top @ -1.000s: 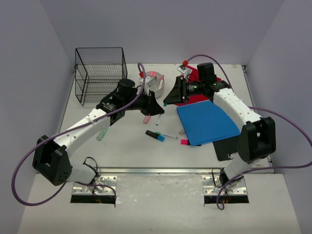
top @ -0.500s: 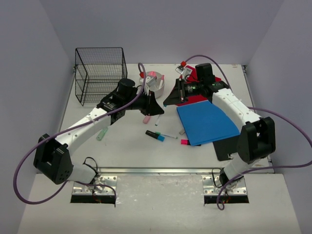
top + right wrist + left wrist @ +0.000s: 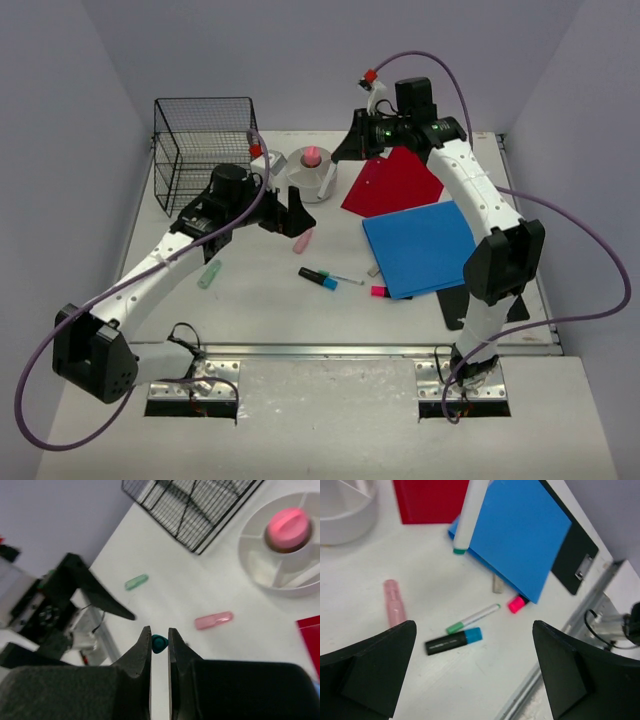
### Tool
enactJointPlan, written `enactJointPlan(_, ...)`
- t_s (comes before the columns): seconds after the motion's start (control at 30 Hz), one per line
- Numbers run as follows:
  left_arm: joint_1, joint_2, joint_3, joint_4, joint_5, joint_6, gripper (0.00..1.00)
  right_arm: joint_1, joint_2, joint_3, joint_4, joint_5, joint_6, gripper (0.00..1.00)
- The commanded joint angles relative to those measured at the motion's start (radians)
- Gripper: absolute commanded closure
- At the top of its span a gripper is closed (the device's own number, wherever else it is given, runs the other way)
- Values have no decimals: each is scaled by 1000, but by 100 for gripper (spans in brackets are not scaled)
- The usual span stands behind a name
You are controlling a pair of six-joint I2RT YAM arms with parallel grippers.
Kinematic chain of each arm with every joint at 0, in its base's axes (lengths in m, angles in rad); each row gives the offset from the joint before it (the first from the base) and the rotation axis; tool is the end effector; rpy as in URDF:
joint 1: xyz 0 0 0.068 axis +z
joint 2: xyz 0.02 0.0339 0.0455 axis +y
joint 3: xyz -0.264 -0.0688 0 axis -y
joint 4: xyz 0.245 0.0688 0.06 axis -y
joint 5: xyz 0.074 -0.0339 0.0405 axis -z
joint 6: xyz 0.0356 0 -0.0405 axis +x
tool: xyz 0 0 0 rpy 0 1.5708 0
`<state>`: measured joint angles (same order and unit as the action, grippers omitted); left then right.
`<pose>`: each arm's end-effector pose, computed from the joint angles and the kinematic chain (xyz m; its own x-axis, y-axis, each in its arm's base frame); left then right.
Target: Organize the desk
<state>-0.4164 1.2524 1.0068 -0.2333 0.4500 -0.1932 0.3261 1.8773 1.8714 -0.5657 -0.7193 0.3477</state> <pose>0.2532 -0.1289 0.3140 -0.5513 0.0548 -0.8325 0.6230 0.6907 -0.3671 0.3996 0.1599 0.3692 -0.7428 0.0194 -0.6693 -0.5455 0.5621 0.6217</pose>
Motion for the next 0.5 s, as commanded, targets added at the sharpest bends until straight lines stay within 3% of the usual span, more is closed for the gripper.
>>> enactJointPlan(0.0,7,-135,-45,30,-225,72,0,-6,60,85,15,218,-126,100)
enactJointPlan(0.17,7,-180,-99,22,-277,70,0,-6,144,103,112,347,-157,100)
enactJointPlan(0.47,7,-206,-154,28,-260,51,0,-11,220,91,247,426,-119,100)
